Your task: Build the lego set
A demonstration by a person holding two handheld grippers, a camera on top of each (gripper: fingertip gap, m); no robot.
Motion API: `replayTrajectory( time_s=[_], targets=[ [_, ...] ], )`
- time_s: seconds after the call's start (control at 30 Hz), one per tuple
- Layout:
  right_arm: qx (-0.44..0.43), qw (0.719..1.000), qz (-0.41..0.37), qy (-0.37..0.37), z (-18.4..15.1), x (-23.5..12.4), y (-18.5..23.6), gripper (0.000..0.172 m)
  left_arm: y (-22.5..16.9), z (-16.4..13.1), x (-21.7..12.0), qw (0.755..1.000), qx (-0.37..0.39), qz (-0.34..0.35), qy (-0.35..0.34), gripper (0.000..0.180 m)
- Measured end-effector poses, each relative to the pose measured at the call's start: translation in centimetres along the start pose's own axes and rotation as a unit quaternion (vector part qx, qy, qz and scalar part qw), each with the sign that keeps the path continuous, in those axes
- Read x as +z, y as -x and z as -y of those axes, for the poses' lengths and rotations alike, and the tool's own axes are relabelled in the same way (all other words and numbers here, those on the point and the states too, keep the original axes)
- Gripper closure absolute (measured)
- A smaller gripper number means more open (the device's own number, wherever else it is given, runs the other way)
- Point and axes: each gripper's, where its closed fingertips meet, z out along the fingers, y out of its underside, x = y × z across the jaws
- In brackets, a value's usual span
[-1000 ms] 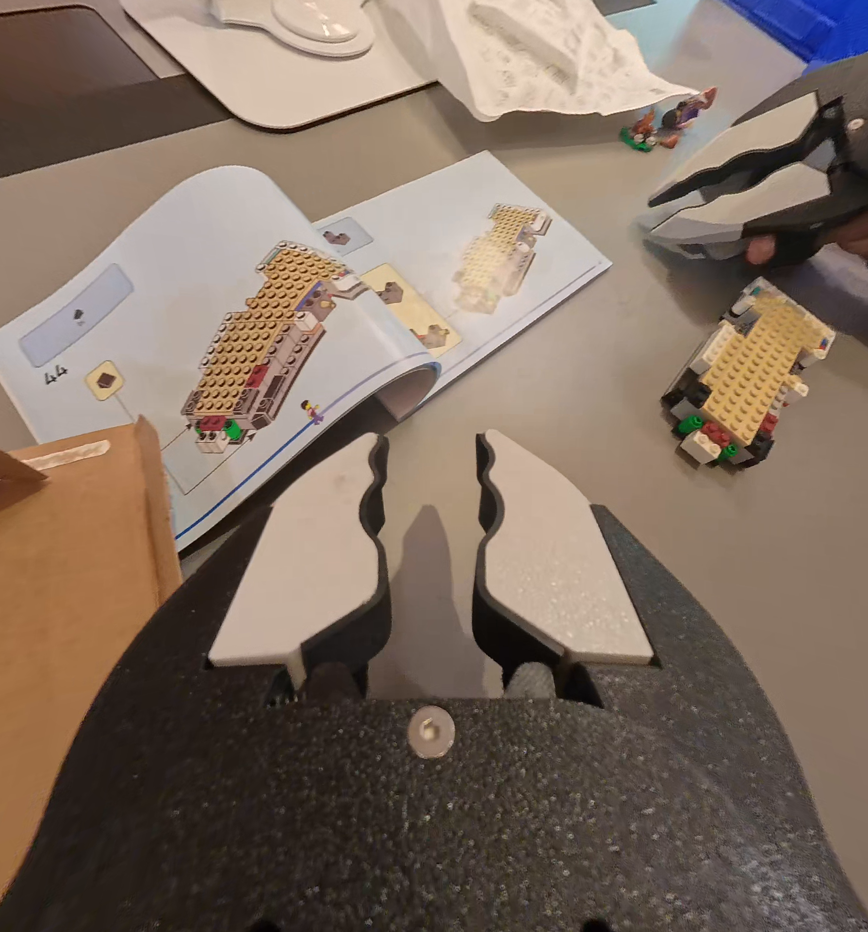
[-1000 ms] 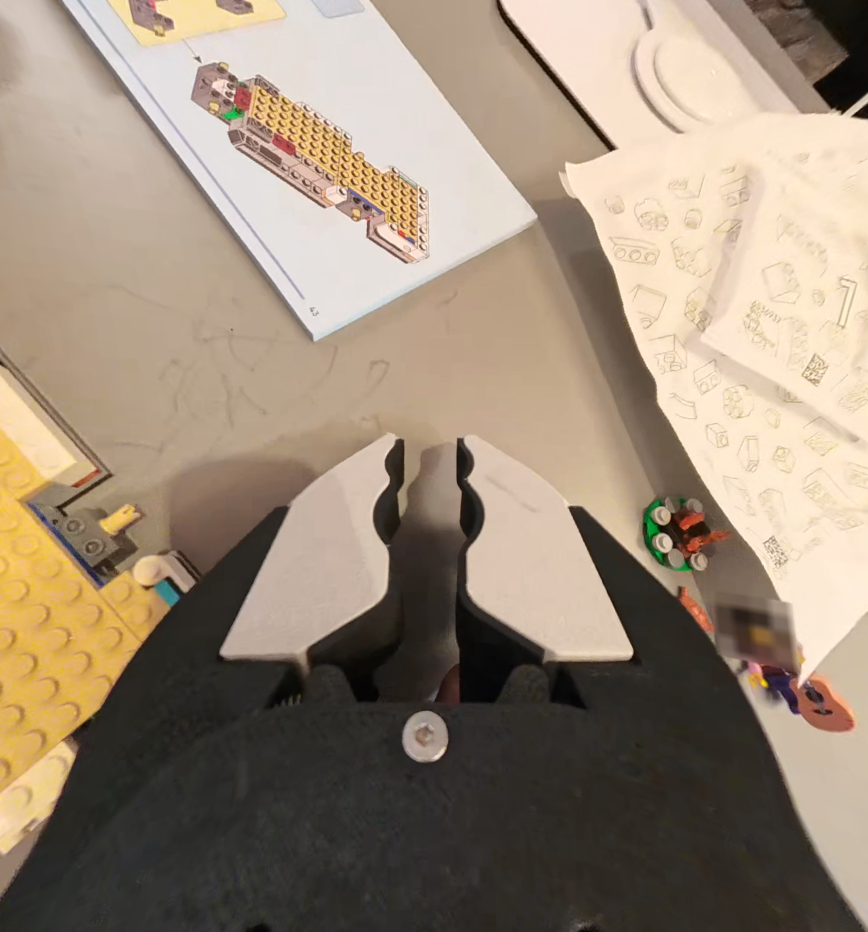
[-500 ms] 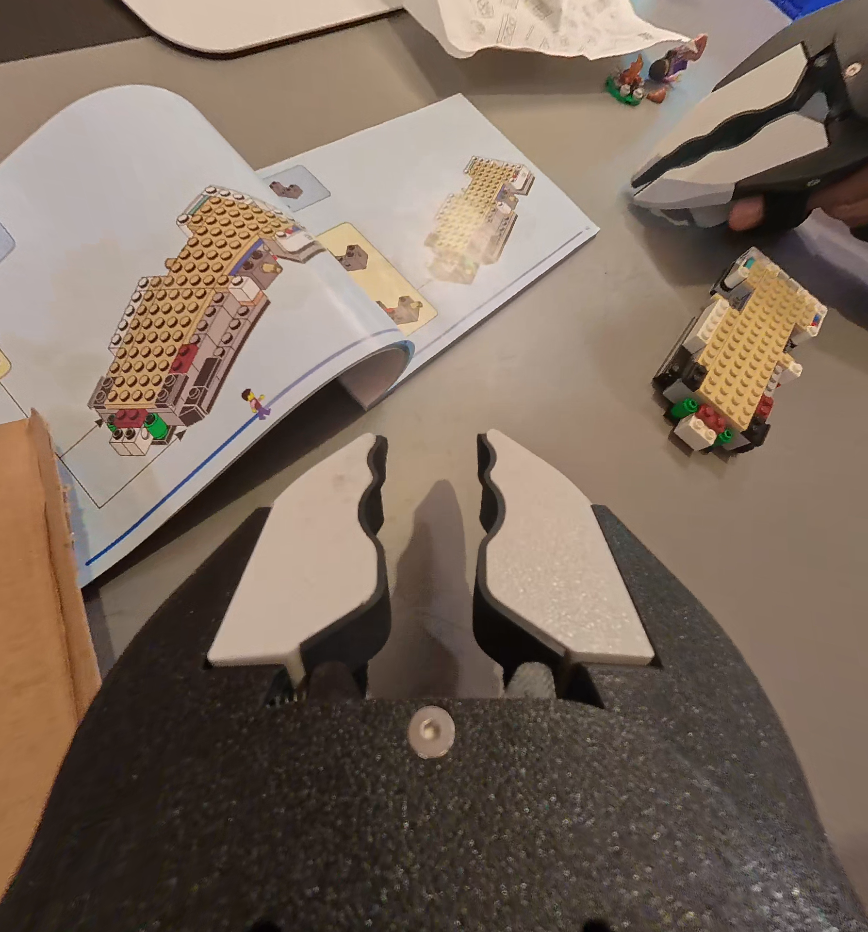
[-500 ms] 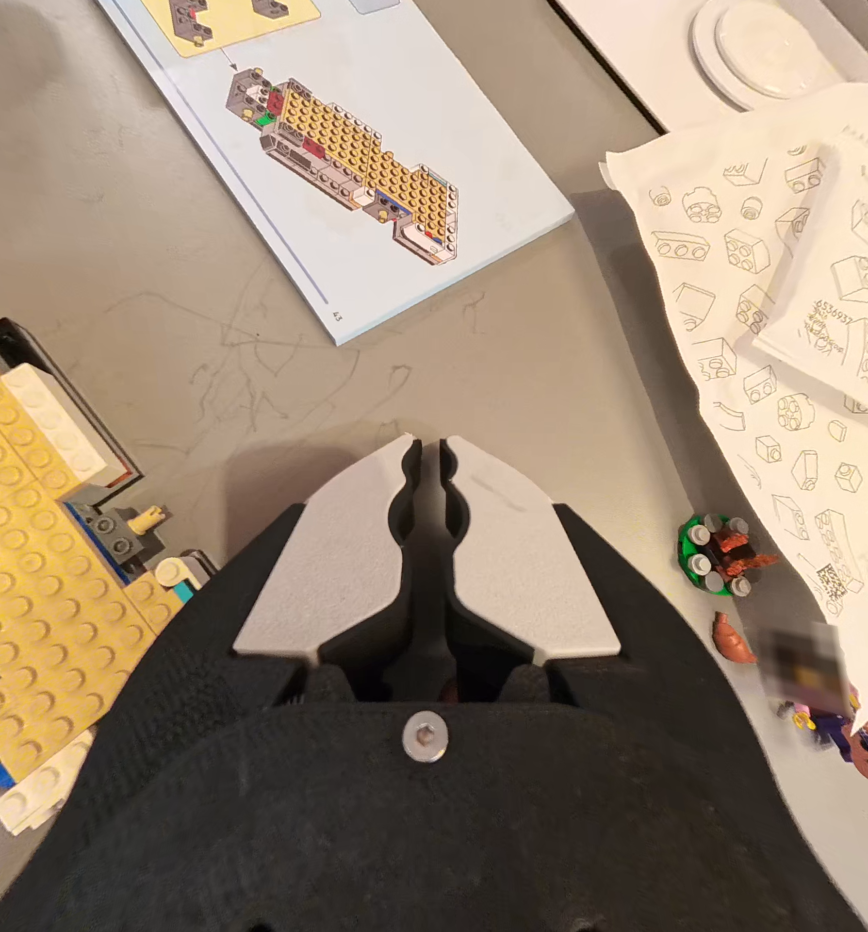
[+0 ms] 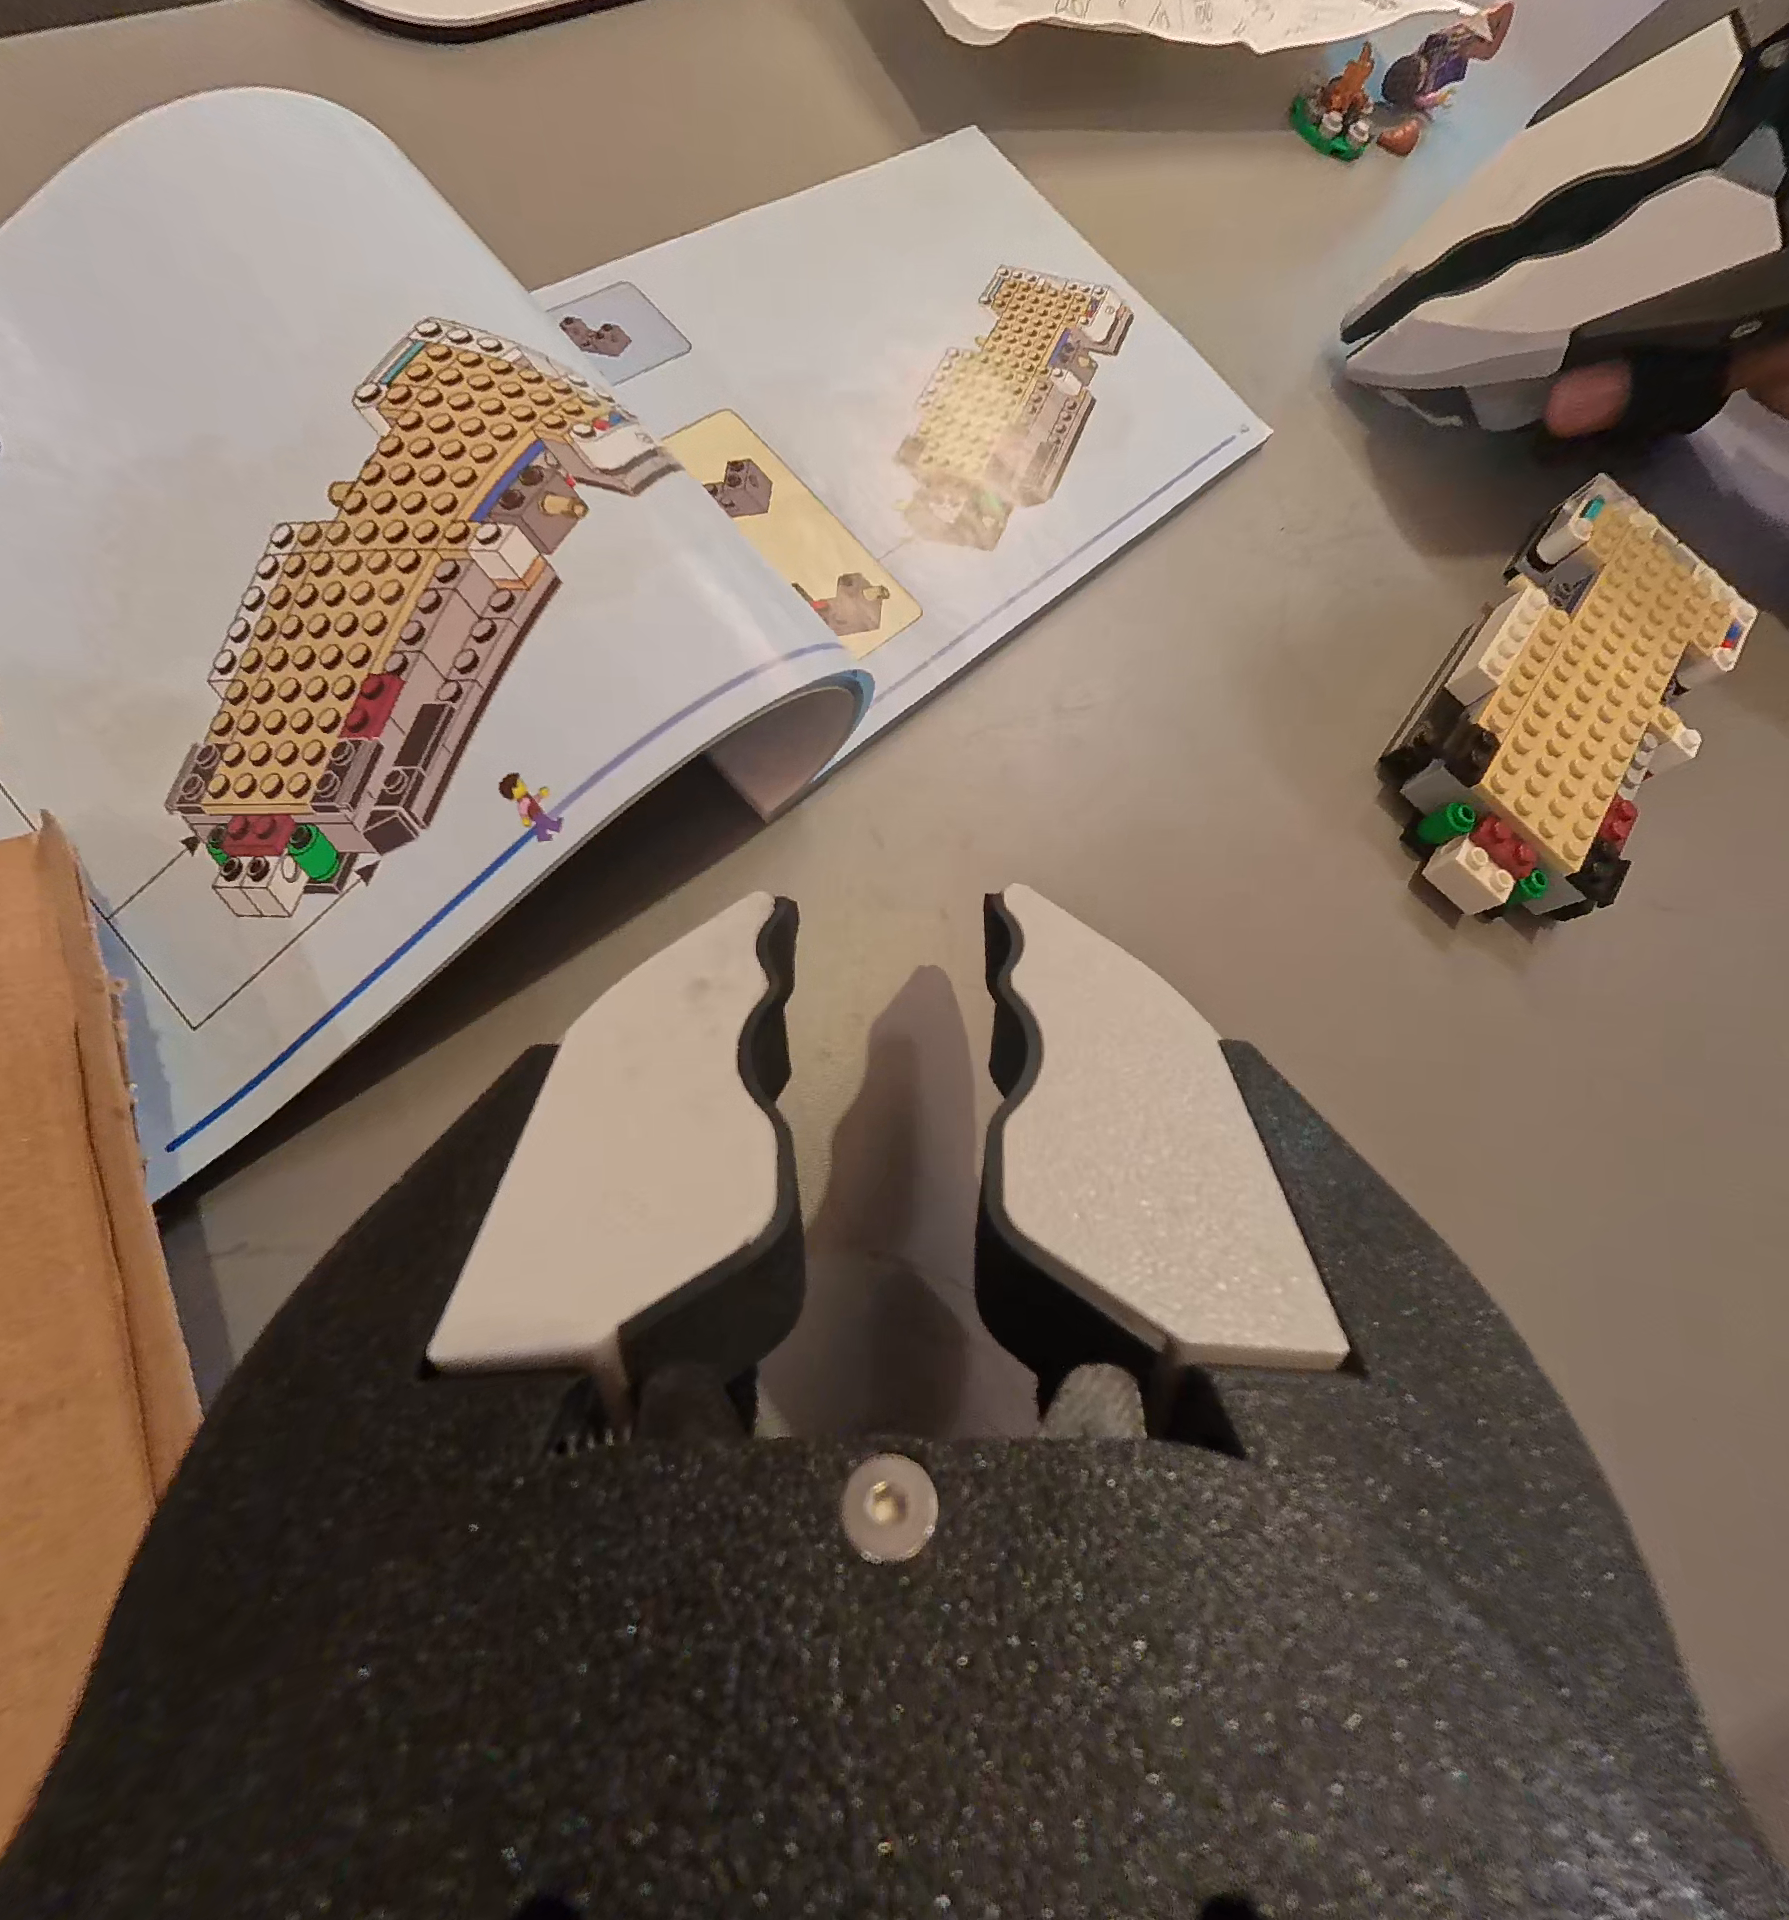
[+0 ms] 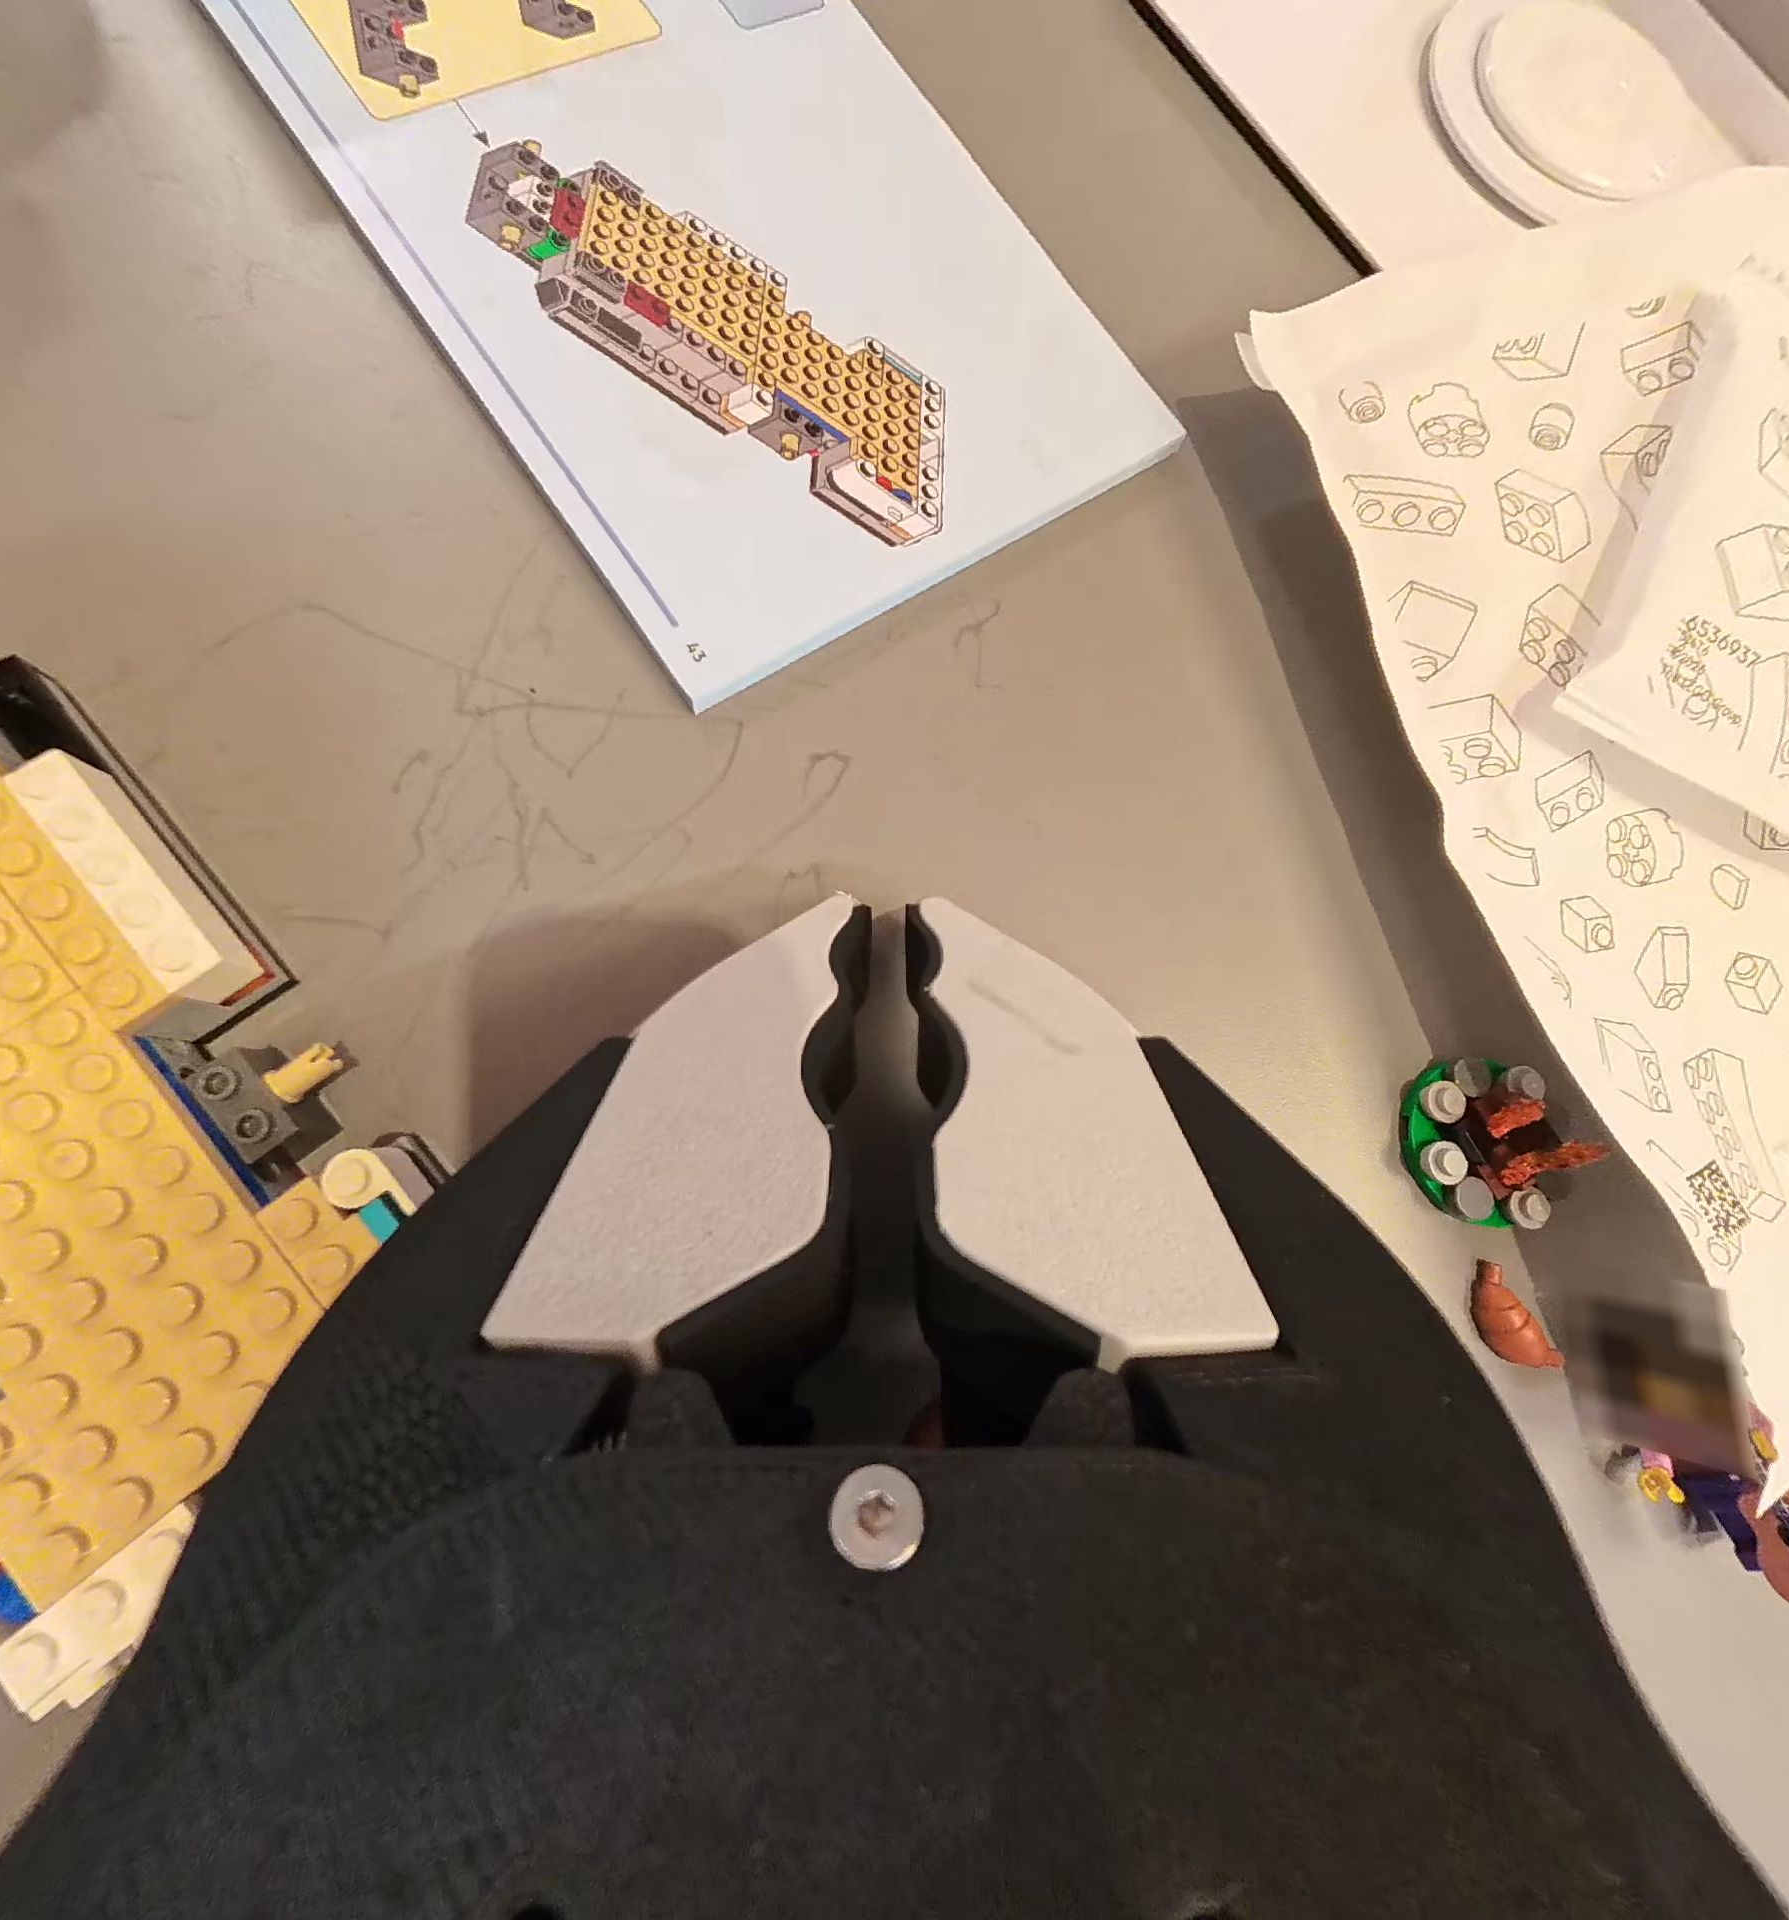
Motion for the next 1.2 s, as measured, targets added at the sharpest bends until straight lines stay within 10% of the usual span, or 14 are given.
replayTrajectory(
  time_s=[1.2],
  targets=[
    [-0.001,1.000,-0.001,0.000,-0.03,-0.02,0.02,0.166,0.05,-0.22,0.10,1.000,0.003,0.003,0.008,0.144]
  ],
)
